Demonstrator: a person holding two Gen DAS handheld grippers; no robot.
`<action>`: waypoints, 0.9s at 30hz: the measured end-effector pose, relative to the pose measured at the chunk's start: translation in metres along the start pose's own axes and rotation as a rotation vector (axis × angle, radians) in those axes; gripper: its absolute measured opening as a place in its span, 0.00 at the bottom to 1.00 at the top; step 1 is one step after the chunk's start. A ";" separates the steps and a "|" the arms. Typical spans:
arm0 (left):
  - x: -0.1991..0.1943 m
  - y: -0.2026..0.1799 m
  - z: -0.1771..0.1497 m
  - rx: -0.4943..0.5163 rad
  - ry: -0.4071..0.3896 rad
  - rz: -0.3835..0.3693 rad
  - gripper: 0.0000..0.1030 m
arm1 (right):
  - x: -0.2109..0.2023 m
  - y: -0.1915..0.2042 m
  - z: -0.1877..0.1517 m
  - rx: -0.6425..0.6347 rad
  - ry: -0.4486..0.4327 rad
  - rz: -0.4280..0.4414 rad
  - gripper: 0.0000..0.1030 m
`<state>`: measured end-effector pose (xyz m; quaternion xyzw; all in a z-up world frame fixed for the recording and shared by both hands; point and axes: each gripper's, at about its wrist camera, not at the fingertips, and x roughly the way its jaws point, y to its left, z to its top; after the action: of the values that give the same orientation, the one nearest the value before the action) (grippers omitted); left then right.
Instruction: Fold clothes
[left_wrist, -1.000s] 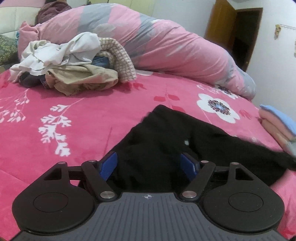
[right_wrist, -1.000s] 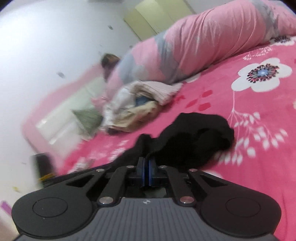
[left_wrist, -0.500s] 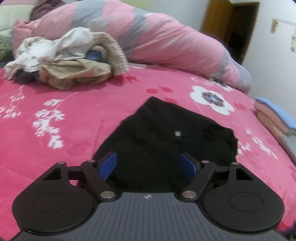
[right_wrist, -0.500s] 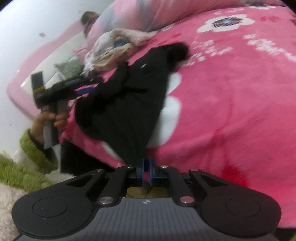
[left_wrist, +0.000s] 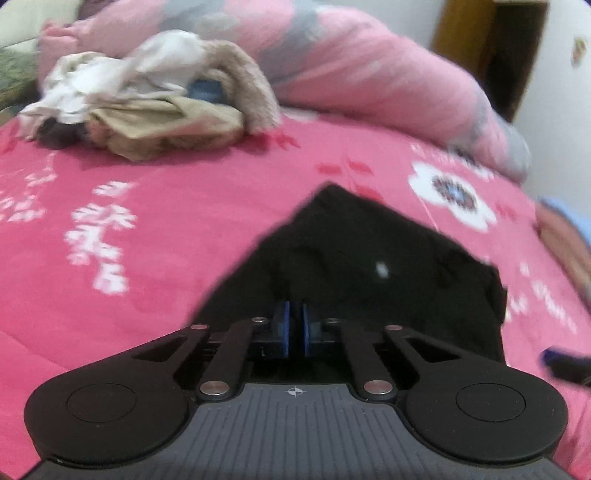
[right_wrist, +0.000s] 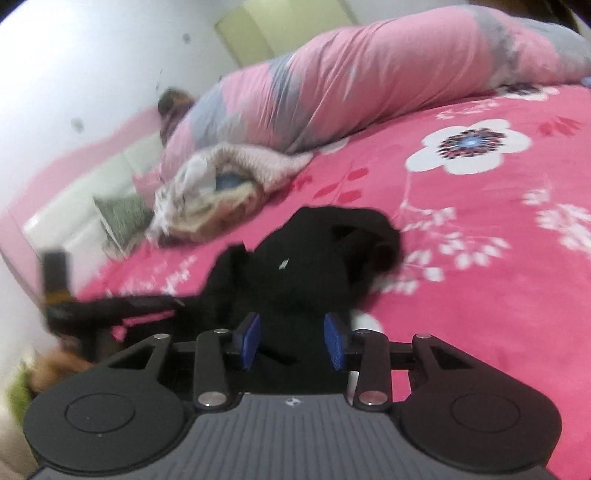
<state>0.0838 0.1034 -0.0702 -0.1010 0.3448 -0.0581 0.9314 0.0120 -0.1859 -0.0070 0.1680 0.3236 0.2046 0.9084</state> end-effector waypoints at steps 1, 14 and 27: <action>-0.006 0.007 0.003 -0.013 -0.030 0.014 0.04 | 0.011 0.005 -0.001 -0.021 0.012 -0.007 0.39; -0.055 0.138 0.034 -0.313 -0.234 0.322 0.00 | 0.045 0.002 -0.015 -0.043 0.115 -0.116 0.39; -0.007 0.007 0.012 0.152 -0.095 0.009 0.98 | 0.083 0.012 0.025 -0.143 0.059 -0.251 0.52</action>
<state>0.0861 0.1137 -0.0586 -0.0310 0.2953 -0.0752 0.9519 0.0838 -0.1401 -0.0267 0.0550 0.3532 0.1170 0.9266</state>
